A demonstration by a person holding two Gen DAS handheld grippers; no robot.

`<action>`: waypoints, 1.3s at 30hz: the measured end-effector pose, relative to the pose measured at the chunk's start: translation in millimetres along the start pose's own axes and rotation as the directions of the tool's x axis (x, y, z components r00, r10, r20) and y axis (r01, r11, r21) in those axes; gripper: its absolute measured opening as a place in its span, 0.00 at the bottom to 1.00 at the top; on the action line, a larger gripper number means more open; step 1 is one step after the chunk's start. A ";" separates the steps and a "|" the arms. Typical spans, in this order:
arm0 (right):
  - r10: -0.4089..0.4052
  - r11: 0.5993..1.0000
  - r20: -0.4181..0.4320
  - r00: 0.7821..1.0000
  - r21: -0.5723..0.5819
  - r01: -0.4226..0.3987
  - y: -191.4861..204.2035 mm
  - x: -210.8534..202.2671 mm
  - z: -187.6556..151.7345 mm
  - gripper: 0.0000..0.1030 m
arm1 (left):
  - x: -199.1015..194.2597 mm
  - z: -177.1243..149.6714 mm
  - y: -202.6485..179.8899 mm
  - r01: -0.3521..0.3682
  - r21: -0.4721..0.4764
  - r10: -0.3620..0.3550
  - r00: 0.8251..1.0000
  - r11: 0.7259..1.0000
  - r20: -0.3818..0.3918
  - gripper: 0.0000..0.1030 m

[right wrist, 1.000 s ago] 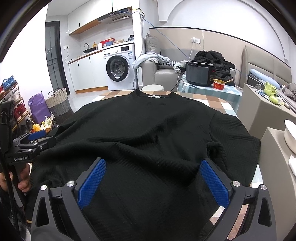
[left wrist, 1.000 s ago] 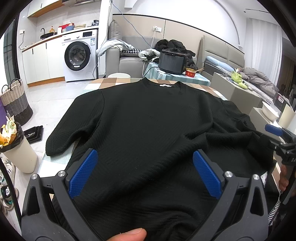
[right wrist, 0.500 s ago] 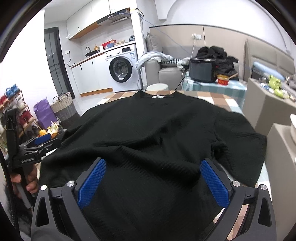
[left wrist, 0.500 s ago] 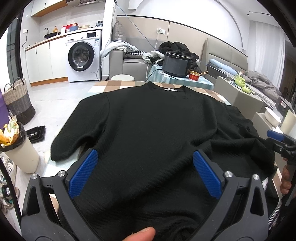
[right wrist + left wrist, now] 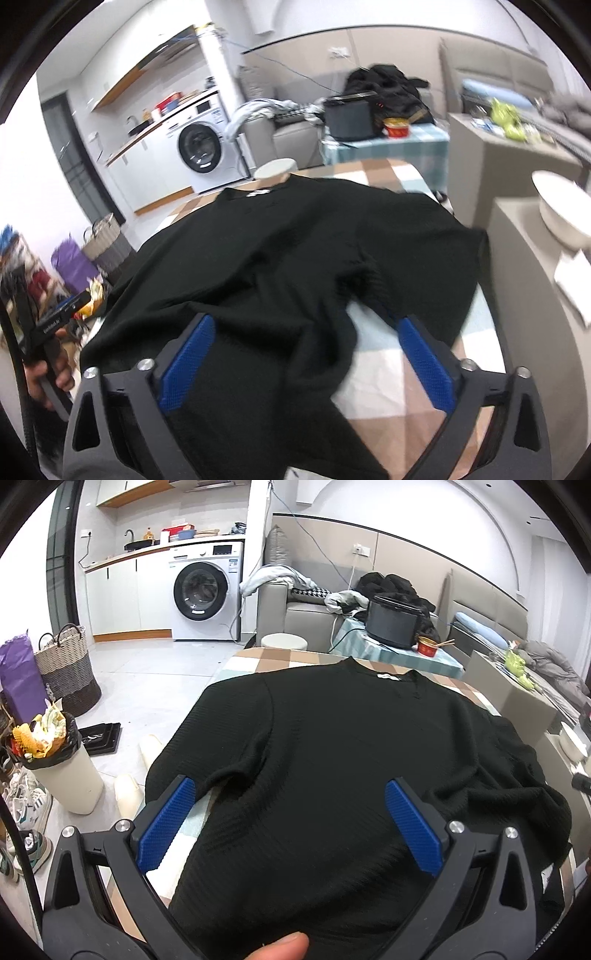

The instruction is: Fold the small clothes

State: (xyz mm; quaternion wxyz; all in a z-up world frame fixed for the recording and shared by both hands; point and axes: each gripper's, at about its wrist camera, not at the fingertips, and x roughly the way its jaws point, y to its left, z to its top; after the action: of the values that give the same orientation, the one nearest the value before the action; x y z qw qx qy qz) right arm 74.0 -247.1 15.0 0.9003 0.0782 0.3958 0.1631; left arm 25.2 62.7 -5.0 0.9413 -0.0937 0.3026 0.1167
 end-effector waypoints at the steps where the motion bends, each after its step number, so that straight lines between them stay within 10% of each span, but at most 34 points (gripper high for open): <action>1: -0.015 1.000 -0.008 1.000 0.025 0.015 -8.3 0.7 -1.9 0.81 | 2.5 0.6 0.8 0.001 -0.003 -0.001 1.000 1.000 -0.003 0.99; 17: -0.154 0.952 -0.138 0.978 0.243 0.184 -97.9 47.7 -9.2 0.51 | 24.7 14.4 -13.9 0.048 0.035 -0.046 0.998 0.998 -0.044 0.85; 24: -0.218 0.965 -0.165 0.962 0.112 0.238 -88.6 66.6 0.4 0.07 | 35.9 14.7 -19.8 0.054 0.046 -0.051 0.997 0.998 -0.063 0.85; 32: -0.339 0.927 -0.100 0.935 0.131 0.351 -116.3 41.9 24.0 0.06 | 37.9 17.7 -24.2 0.055 0.059 -0.052 0.997 0.997 -0.052 0.85; 39: -0.214 0.920 -0.138 0.967 0.304 0.247 -125.3 26.3 10.1 0.15 | 35.5 20.2 -14.1 0.045 0.055 -0.042 0.998 0.998 -0.053 0.85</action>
State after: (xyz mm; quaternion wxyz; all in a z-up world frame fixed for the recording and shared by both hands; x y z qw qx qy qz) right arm 127.1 -354.9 -30.1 0.8674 0.1671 0.4687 -0.0065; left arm 68.2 60.0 -8.3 0.9377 -0.0769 0.3277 0.0854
